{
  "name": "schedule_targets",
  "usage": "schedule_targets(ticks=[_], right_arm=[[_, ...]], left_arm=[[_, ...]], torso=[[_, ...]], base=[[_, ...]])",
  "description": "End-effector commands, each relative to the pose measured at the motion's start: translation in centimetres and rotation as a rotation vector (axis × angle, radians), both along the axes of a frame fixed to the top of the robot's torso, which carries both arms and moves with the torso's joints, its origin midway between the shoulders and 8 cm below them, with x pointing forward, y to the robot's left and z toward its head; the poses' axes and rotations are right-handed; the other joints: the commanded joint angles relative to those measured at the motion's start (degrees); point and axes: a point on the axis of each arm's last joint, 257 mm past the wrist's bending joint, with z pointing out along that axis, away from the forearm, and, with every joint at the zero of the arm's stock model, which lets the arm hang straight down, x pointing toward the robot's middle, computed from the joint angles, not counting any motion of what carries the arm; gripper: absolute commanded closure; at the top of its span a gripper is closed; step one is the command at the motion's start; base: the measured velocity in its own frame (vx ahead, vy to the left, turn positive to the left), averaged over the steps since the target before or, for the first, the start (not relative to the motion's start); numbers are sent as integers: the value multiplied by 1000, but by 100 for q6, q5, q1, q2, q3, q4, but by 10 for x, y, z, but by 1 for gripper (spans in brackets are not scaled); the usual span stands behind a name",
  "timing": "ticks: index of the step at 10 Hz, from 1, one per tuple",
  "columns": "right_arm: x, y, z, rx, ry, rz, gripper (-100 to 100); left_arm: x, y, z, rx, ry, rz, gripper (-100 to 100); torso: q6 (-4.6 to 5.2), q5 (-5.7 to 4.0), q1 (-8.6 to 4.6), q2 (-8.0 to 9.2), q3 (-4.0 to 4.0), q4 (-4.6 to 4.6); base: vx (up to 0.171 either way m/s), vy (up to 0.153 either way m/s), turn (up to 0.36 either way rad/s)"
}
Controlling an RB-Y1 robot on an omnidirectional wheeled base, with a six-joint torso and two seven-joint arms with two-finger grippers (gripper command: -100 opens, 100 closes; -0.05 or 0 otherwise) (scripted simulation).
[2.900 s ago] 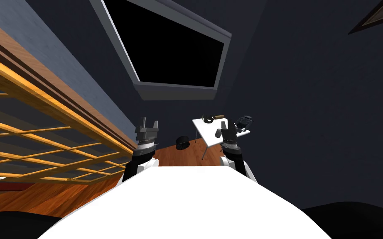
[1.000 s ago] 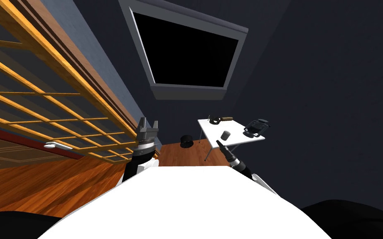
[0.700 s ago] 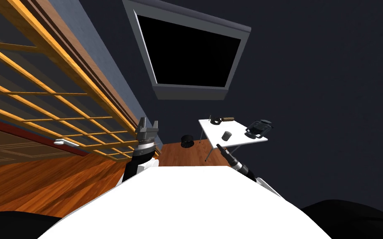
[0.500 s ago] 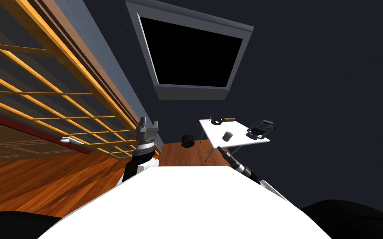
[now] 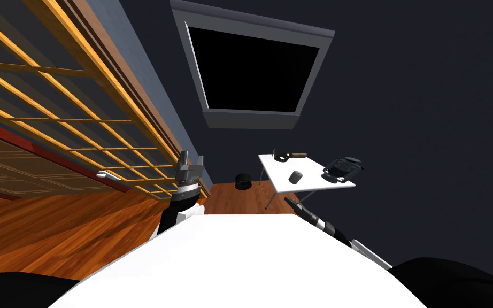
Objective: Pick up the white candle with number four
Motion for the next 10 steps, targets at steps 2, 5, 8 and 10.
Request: schedule_targets(ticks=[2, 5, 8, 10], right_arm=[[-18, -22, -19, -80, 77, 30, -100], [-29, -43, -29, -160, 133, 69, -100], [-47, -78, -45, -266, 218, 100, -100], [-53, -97, -48, -331, 258, 124, -100]], left_arm=[[0, 0, 0, 0, 0, 0, 0], [0, 0, 0, 0, 0, 0, 0], [0, 0, 0, 0, 0, 0, 0], [0, 0, 0, 0, 0, 0, 0]], torso=[[1, 0, 1, -1, 0, 0], [-1, 0, -1, -3, -1, 0], [0, -1, 0, -4, -2, 0], [1, -1, 0, -4, -2, 0]], base=[[-6, -8, 75], [-5, -10, 71], [-4, -12, 74], [-3, -14, 63]])
